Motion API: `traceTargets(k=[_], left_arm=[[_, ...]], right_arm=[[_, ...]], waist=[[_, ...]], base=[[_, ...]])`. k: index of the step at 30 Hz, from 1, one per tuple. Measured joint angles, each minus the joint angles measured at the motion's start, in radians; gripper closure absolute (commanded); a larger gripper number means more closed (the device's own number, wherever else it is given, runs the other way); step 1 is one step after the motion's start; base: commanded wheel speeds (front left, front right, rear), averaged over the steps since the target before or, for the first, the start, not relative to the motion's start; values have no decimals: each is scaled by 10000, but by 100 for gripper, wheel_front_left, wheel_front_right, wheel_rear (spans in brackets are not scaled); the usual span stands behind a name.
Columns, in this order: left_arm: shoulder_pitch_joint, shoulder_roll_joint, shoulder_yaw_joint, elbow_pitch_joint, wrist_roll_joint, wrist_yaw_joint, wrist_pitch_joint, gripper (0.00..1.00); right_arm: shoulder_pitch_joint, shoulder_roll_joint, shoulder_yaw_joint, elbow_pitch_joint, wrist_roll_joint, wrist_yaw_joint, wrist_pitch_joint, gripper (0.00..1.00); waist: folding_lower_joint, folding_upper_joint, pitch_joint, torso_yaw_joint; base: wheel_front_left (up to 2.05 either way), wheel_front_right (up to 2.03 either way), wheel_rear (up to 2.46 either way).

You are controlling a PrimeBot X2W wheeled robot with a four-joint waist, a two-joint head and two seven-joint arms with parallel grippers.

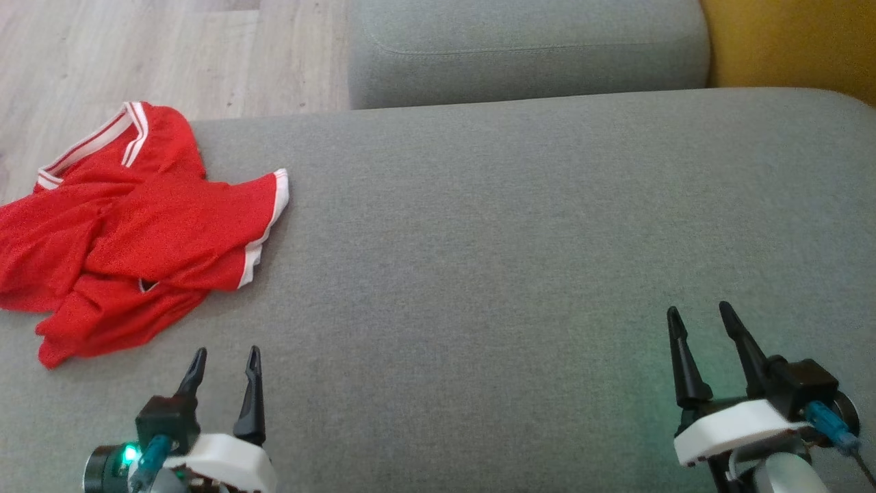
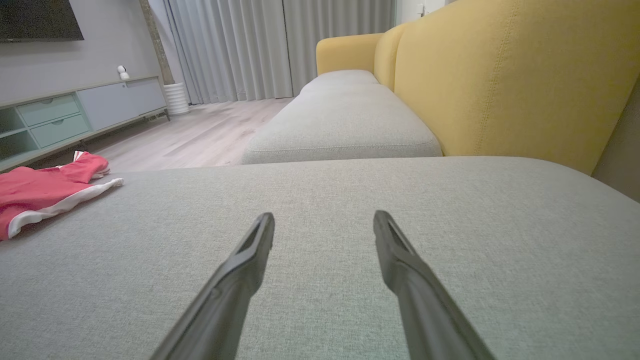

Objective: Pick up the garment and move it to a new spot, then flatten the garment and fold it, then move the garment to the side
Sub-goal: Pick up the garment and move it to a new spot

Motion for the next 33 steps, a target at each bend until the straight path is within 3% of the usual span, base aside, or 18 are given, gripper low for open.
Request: traceTargets(k=[9,25,33], left_arm=[[-14,-176,182,33,171,-144,0,0],[387,-209,639,-113,257,-165,0,0],[405,-228,894,-550,-58,-387,0,0]], right_arm=[[7,-54,29,-13,88,0,0,0],[-4,-23,717,46,109,0,0,0],[-33,-98,1014,-10,163,0,0,0]], waist=[[0,0,-88,738],[0,0,-332,3466],[0,0,-16,3508]], base=[[0,0,0],[0,0,0],[0,0,0]])
